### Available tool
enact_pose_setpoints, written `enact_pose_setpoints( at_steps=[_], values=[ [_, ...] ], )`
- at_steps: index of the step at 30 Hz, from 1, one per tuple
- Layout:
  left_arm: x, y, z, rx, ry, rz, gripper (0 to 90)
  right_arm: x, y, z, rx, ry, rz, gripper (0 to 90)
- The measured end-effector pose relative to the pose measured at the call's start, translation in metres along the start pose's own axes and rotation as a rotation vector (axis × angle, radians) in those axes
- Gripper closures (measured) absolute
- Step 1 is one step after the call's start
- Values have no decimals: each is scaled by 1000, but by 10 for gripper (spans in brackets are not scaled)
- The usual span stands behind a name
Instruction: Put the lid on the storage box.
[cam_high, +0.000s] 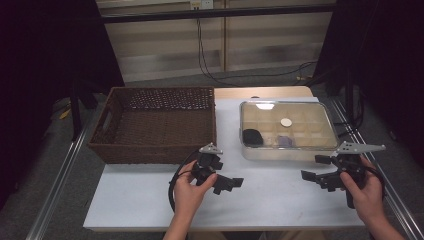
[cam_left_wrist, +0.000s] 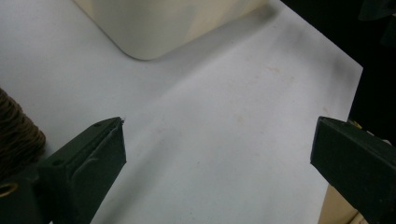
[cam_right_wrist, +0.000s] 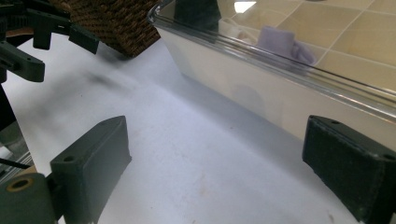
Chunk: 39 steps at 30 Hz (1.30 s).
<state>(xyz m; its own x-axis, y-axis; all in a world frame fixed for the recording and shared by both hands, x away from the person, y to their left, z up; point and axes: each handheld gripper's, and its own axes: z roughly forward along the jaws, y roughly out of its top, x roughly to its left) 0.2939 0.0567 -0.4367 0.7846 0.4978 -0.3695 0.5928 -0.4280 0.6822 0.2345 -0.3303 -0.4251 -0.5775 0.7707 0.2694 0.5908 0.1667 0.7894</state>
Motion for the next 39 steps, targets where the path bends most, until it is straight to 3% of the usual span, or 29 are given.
enact_pose_setpoints(
  at_steps=[27, 39],
  values=[
    [13, -33, -9, 48, 72, 44, 30, 6, -25, 17, 49, 13, -10, 72],
    [18, -44, -9, 46, 104, 73, 28, 11, -33, 25, 61, 21, -15, 73]
  ],
)
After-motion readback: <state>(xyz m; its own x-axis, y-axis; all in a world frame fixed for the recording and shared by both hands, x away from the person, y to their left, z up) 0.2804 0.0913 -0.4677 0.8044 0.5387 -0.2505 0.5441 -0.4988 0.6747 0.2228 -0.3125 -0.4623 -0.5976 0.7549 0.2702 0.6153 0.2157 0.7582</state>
